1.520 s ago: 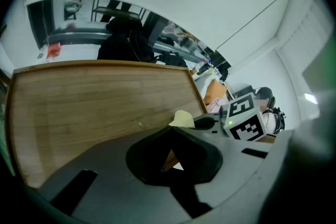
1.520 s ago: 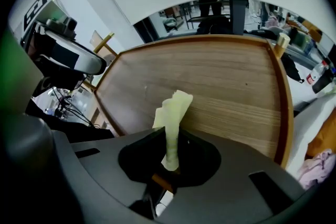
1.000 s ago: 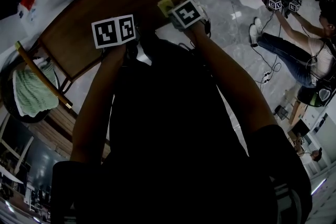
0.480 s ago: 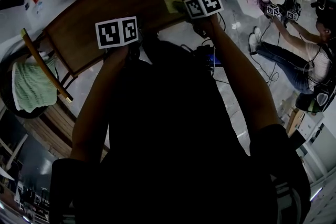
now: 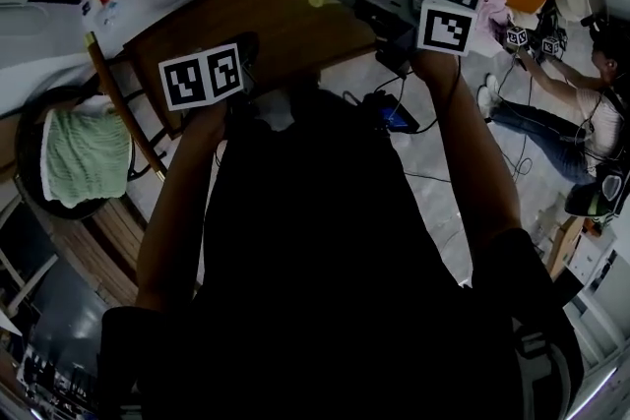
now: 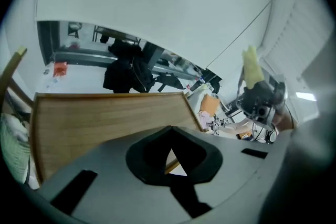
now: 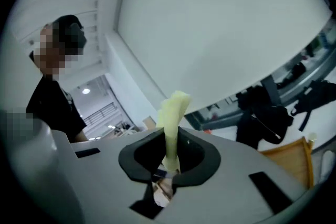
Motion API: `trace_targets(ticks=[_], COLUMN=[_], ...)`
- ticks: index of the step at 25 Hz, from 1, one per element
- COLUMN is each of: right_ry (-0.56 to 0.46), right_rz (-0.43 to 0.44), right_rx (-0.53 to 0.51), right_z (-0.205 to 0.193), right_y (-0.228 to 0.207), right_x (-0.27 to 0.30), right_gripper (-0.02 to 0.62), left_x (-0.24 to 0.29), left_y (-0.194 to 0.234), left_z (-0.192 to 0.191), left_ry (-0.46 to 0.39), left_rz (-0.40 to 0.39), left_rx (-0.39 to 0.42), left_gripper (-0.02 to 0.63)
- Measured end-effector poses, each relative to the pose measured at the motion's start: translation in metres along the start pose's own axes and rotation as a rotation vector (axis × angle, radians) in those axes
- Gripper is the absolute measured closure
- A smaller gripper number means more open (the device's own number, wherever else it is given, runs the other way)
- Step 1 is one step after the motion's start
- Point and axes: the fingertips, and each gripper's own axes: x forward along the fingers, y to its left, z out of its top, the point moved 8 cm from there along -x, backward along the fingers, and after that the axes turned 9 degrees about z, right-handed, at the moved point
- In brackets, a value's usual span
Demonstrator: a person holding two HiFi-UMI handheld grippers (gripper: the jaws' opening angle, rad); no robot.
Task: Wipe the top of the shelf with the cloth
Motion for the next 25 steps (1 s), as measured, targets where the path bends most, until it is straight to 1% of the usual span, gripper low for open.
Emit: trace_targets(ticks=[4,5,7,9,11,15,20,23,25], right_ry=[-0.083,-0.103,-0.134,-0.152,-0.163,-0.183,-0.215,-0.226,-0.240], right_rz=[0.267,0.323,0.395,0.430,0.456,0.550,0.647,0.670,0.676], right_rx=[-0.087,-0.105,-0.146,-0.189,-0.218,-0.234,-0.228,-0.234,-0.225], right_z=[0.022,0.024,0.027,0.026,0.022,0.007,-0.004,-0.008,-0.010], right_y=[0.071,0.085,0.110,0.130,0.144,0.164,0.179,0.191,0.200], right_x=[0.041,0.049,0.063,0.075,0.087,0.114,0.132,0.147,0.148], right_gripper=[0.548,0.548,0.548,0.548,0.548,0.548,0.548,0.548,0.548], left_x=[-0.039,-0.048,-0.067,-0.089,-0.111,-0.161,-0.209,-0.236,-0.250], left_y=[0.029,0.033,0.039,0.041,0.044,0.053,0.050,0.055,0.058], left_z=[0.001,0.001,0.003,0.006,0.012,0.019,0.023,0.024,0.020], left_ry=[-0.044,-0.056,-0.084,-0.124,-0.173,-0.287,-0.443,-0.531,-0.574], left_rz=[0.009,0.009,0.000,-0.023,-0.052,-0.130,-0.293,-0.404,-0.483], left_rx=[-0.010,-0.013,-0.017,-0.012,0.013,0.123,0.213,0.260,0.259], left_gripper=[0.597,0.597,0.597,0.597,0.597,0.597,0.597,0.597,0.597])
